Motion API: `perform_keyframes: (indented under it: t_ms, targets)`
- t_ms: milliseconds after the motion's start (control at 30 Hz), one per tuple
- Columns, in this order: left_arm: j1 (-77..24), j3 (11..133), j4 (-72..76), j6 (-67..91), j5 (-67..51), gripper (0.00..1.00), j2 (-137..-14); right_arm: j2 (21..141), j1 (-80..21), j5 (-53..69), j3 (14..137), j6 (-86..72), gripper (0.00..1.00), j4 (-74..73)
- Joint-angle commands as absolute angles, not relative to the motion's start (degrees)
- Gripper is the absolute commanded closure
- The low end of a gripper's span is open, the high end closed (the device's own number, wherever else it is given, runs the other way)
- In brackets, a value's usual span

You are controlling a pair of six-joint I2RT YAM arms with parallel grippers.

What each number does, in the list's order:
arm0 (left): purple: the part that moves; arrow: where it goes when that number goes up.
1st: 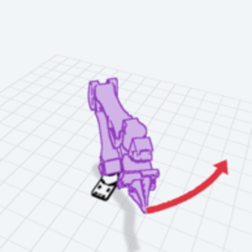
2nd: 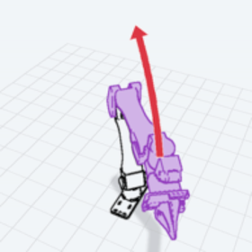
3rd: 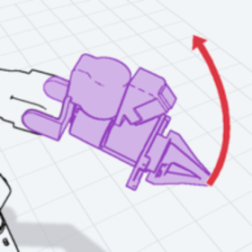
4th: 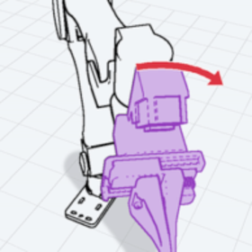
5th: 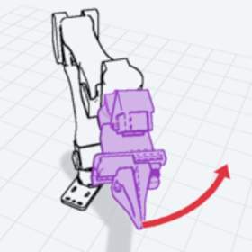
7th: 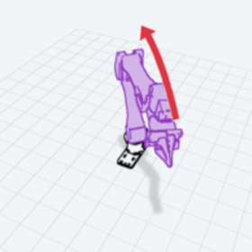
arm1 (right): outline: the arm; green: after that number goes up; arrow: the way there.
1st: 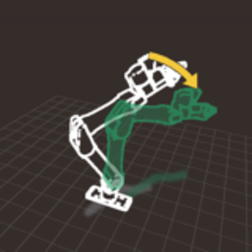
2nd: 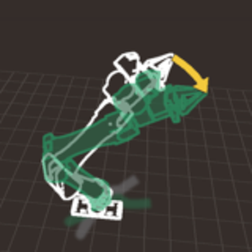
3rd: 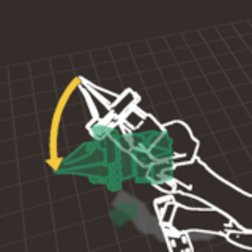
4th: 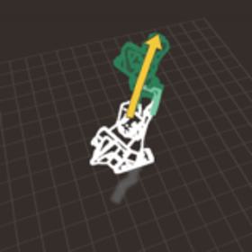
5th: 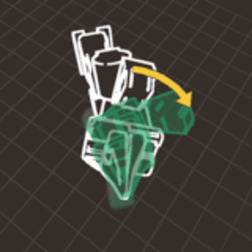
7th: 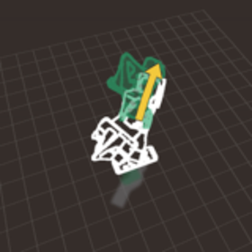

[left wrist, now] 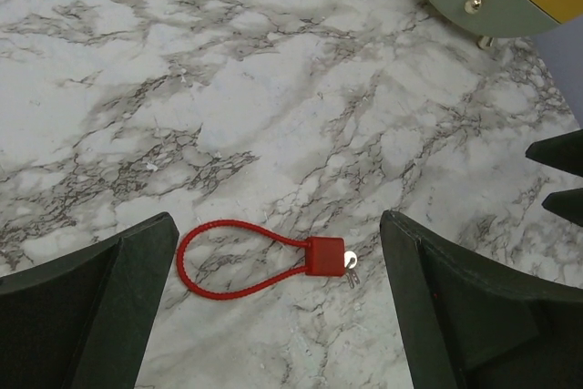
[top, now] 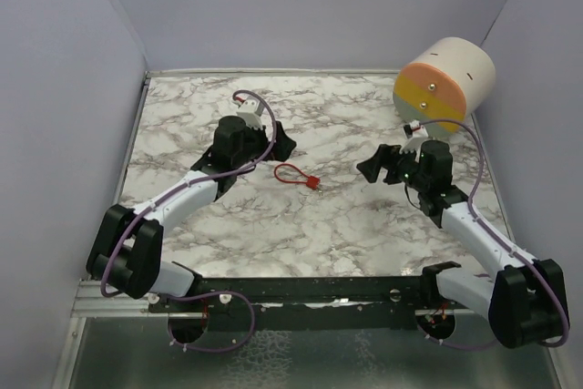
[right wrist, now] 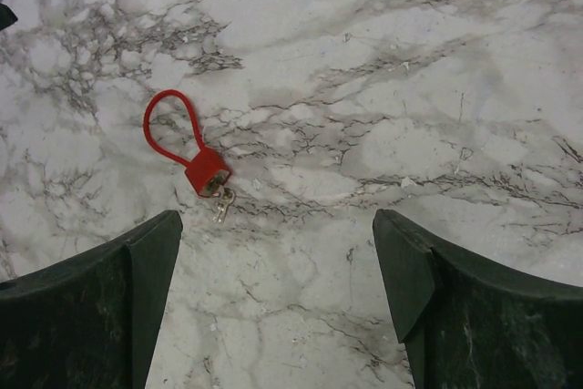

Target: Unlock with the key

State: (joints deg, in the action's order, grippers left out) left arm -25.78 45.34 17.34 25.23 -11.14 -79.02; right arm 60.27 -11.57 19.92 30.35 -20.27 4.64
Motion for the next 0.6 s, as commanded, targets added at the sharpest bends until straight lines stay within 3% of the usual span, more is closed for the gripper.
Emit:
perform_keyframes:
  t_ms: [0, 300, 567]
  targets:
    - [-27.0, 51.1, 10.0, 22.2, -12.7, 0.03, -81.4, 63.7, -11.8, 18.3, 32.2, -19.6, 0.13, 6.0]
    - [-36.8, 43.4, 14.0, 25.2, -7.3, 0.02, -81.7, 64.4, -11.7, 19.3, 32.0, -20.4, 0.13, 6.8]
    - [-39.7, 43.3, 15.1, 25.1, -5.1, 0.02, -86.5, 59.9, -11.7, 18.8, 31.7, -20.2, 0.13, 4.1]
